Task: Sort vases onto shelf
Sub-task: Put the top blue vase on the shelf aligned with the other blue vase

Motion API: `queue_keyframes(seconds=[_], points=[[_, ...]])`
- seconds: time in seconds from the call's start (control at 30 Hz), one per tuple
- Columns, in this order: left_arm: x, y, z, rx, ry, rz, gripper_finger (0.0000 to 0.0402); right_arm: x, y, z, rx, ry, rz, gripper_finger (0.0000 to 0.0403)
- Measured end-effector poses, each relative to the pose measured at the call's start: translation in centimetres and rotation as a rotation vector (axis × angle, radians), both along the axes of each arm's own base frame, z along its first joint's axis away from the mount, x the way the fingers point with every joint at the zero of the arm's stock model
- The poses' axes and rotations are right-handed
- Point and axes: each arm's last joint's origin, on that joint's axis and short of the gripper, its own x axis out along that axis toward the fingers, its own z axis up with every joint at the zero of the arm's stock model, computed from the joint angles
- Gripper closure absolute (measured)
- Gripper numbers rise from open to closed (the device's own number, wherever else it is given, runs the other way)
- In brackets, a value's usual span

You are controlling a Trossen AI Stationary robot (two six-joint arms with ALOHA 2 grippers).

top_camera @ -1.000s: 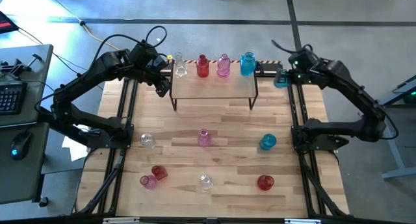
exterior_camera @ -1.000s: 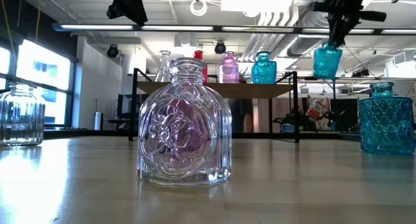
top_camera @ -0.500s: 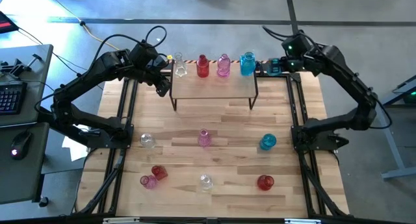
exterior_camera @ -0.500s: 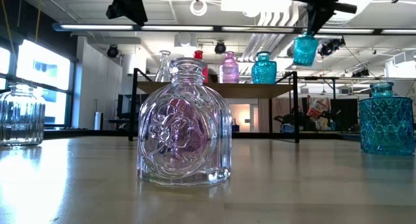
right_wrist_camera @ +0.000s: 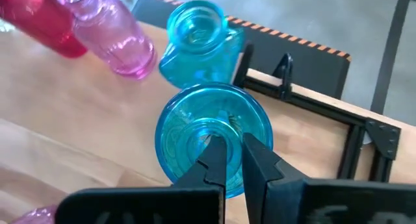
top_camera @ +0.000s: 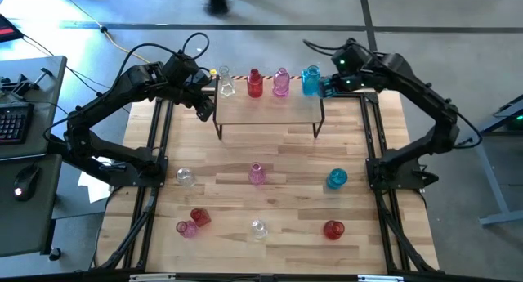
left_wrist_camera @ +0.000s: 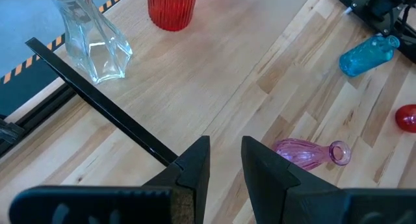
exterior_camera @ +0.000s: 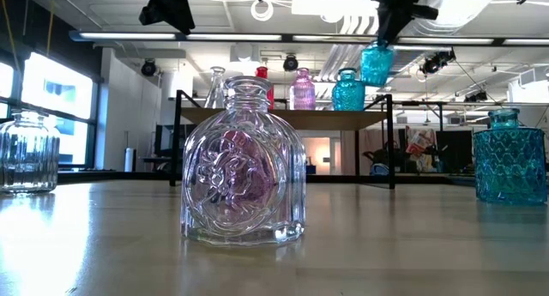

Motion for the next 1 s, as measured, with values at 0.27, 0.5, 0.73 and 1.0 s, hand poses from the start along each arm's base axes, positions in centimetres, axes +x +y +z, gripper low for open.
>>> queue_keyframes(seconds=[0.27, 0.5, 0.73, 1.0], points=[[0.0, 0.0, 0.0, 0.000, 0.000, 0.000, 0.0321, 1.9, 0.4, -0.9, 0.028, 0.015, 0.042, 0.0403], [0.0, 0.0, 0.0, 0.000, 0.000, 0.000, 0.0321, 3.4, 0.5, -1.9, 0.059, 0.041, 0.076, 0.0403], [0.0, 0.0, 0.0, 0.000, 0.000, 0.000, 0.0321, 4.3, 0.0, -2.9, 0.075, 0.072, 0.080, 0.0403], [0.0, 0.0, 0.0, 0.000, 0.000, 0.000, 0.0321, 5.4, -0.5, -3.8, 0.100, 0.097, 0.107, 0.0403]])
